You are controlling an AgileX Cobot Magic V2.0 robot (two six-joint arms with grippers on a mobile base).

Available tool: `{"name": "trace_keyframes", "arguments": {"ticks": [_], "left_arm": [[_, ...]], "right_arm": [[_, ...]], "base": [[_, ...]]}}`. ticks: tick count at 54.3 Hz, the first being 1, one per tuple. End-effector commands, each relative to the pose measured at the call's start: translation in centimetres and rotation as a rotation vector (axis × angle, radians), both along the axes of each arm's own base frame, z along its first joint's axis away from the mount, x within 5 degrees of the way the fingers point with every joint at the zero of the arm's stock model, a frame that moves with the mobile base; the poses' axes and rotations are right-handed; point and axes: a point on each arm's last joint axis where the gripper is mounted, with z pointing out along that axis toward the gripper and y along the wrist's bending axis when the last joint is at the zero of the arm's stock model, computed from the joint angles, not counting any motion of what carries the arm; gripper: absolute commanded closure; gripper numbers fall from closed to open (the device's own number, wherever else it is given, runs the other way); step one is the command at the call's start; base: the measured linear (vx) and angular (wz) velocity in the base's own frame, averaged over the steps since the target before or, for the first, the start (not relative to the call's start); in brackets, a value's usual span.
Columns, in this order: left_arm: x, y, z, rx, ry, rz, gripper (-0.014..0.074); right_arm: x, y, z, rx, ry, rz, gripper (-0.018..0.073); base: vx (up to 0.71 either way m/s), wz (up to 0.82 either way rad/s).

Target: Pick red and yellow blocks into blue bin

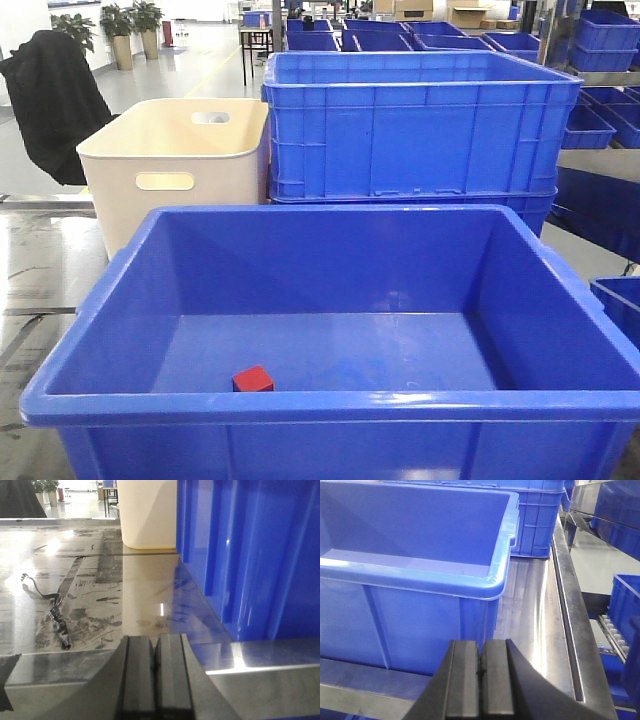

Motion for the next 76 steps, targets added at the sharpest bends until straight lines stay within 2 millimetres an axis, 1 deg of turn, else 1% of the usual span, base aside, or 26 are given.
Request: {"name": "trace_keyframes", "arguments": {"ticks": [1,43,47,50,54,59,60,61,64,66,69,76], "left_arm": [[-0.1,0.1,1.4,-0.016,-0.113,0.017,0.0596],[-0.1,0.1,1.4,-0.017,-0.113,0.016,0.0596],[-0.1,0.1,1.4,-0.017,-0.113,0.016,0.0596],[-0.1,0.1,1.4,-0.017,-0.113,0.016,0.0596],[-0.1,0.1,1.4,-0.017,-0.113,0.016,0.0596],[-0.1,0.1,1.4,-0.017,-0.113,0.016,0.0596],[-0.1,0.1,1.4,-0.017,-0.113,0.016,0.0596],[-0.1,0.1,1.4,-0.017,-0.113,0.016,0.0596],[-0.1,0.1,1.4,-0.017,-0.113,0.016,0.0596],[-0.1,0.1,1.4,-0.017,-0.113,0.016,0.0596],[-0.1,0.1,1.4,-0.017,-0.113,0.016,0.0596],[-0.1,0.1,1.4,-0.017,-0.113,0.016,0.0596]], "right_arm": [[0.1,0.1,1.3,-0.003,-0.084,0.011,0.057],[0.1,0.1,1.3,-0.013,-0.088,0.013,0.057],[0.1,0.5,1.4,0.043,-0.094,0.044,0.057],[0.3,1.0,1.0,0.083,-0.109,0.084,0.057],[0.8,1.8,-0.2,0.094,-0.188,0.147,0.057],[1.4,2.7,-3.6,0.063,-0.286,0.216,0.057],[1.4,2.8,-4.0,0.064,-0.32,0.229,0.057],[1.4,2.9,-5.0,0.059,-0.322,0.237,0.057],[1.3,3.0,-6.6,0.078,-0.369,0.249,0.057],[1.4,2.9,-8.1,0.11,-0.372,0.223,0.057],[1.4,2.4,-9.6,0.179,-0.36,0.149,0.057],[1.3,1.3,-12.0,0.235,-0.347,-0.027,0.057]], "base": [[0.0,0.0],[0.0,0.0],[0.0,0.0],[0.0,0.0],[0.0,0.0],[0.0,0.0],[0.0,0.0],[0.0,0.0],[0.0,0.0],[0.0,0.0],[0.0,0.0],[0.0,0.0]]}}
